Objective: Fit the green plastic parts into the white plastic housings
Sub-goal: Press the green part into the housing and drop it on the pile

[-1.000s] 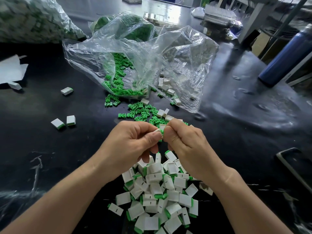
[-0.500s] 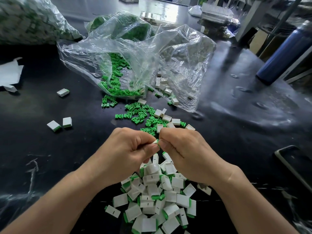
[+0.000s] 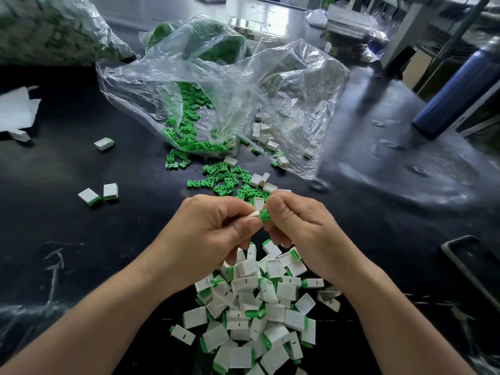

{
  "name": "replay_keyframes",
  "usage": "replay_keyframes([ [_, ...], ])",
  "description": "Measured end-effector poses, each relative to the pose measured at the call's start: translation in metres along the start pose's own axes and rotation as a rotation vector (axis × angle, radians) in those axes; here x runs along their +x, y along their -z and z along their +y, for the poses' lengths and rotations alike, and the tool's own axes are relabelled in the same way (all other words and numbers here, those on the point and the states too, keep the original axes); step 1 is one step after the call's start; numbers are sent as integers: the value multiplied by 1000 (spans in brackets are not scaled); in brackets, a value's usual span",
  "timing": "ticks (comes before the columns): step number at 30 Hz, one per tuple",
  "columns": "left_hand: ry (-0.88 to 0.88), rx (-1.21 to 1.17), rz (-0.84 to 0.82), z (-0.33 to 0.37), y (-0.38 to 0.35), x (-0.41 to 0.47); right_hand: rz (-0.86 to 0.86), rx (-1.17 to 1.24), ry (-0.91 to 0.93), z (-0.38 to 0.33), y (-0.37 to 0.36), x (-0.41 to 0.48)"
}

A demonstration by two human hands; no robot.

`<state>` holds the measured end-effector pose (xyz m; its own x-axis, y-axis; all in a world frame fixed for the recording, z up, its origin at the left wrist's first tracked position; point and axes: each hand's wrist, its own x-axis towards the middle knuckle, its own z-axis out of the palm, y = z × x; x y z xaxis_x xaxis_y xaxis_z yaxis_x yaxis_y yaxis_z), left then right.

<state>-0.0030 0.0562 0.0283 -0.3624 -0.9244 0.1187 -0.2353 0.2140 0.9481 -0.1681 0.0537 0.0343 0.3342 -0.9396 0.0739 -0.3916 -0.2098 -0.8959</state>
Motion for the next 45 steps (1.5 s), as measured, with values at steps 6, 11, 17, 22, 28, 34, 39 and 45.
replay_keyframes([
  [6,-61,-180,-25,7,-3,-1,-193,275,-303,-2,-2,1],
  [11,-92,-159,57,6,-3,1,-410,626,-402,-4,-2,0],
  [17,-73,-232,47,8,-3,1,-419,804,-421,-7,-4,1],
  [22,-58,-237,37,8,-3,0,-381,831,-405,-6,-10,1],
  [28,50,-398,-13,9,-3,-2,-437,877,-387,-9,-16,0],
  [34,45,-423,27,7,-4,-1,-370,781,-440,-9,-14,1],
  [39,12,-478,81,5,-10,-2,-344,766,-455,-11,-14,-3],
  [45,-42,-348,80,5,-6,-2,-313,767,-451,-17,-14,-5],
])
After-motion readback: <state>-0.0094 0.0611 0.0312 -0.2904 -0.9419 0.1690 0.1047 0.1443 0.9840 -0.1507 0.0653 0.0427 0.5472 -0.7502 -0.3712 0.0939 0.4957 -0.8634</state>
